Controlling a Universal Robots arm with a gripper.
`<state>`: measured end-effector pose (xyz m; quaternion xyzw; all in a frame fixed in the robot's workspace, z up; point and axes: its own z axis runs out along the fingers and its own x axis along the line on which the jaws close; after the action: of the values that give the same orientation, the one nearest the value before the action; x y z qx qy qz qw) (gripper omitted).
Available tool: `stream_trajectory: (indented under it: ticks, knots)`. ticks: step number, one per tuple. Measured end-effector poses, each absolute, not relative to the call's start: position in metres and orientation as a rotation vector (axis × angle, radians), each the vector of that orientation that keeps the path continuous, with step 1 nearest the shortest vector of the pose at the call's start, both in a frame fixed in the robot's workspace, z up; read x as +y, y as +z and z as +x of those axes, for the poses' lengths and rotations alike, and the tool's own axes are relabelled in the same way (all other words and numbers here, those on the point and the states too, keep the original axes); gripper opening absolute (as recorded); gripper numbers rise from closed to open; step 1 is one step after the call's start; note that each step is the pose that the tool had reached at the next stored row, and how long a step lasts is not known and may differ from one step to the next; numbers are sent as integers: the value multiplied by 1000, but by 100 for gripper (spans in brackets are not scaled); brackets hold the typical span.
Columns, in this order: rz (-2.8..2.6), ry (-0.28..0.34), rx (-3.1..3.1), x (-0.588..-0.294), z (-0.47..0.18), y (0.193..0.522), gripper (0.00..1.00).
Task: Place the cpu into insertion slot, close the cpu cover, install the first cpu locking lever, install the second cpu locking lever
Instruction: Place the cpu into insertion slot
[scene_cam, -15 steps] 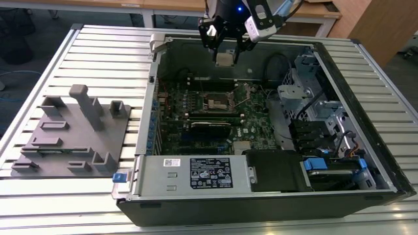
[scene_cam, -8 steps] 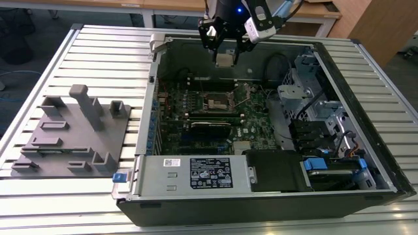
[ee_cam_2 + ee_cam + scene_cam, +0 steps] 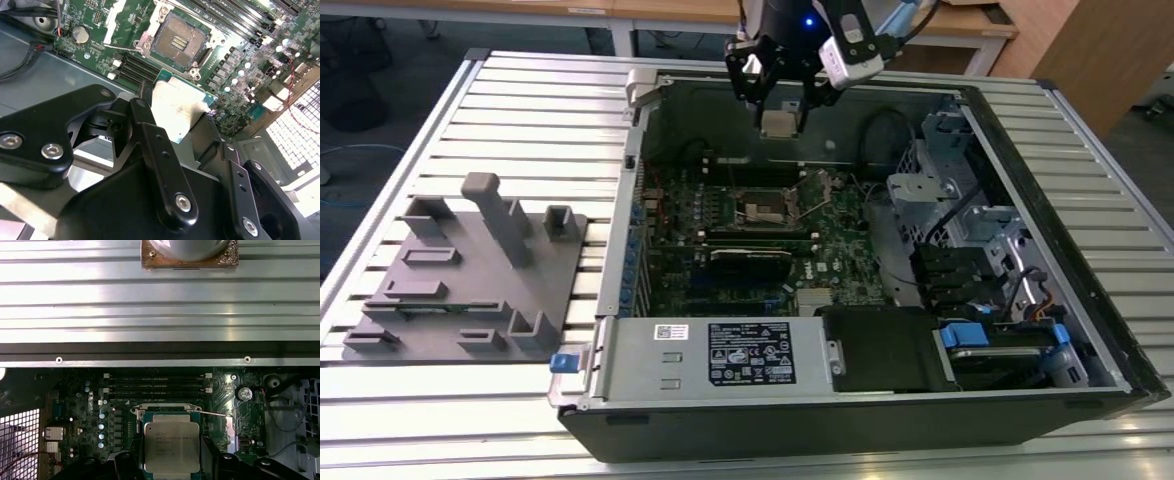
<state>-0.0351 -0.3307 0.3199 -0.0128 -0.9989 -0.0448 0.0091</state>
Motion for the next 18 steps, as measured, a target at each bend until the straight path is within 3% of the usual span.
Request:
stream_trajectory:
  ticks: [18]
  knots:
    - [-40, -140, -3120, -331, -35, 315, 54]
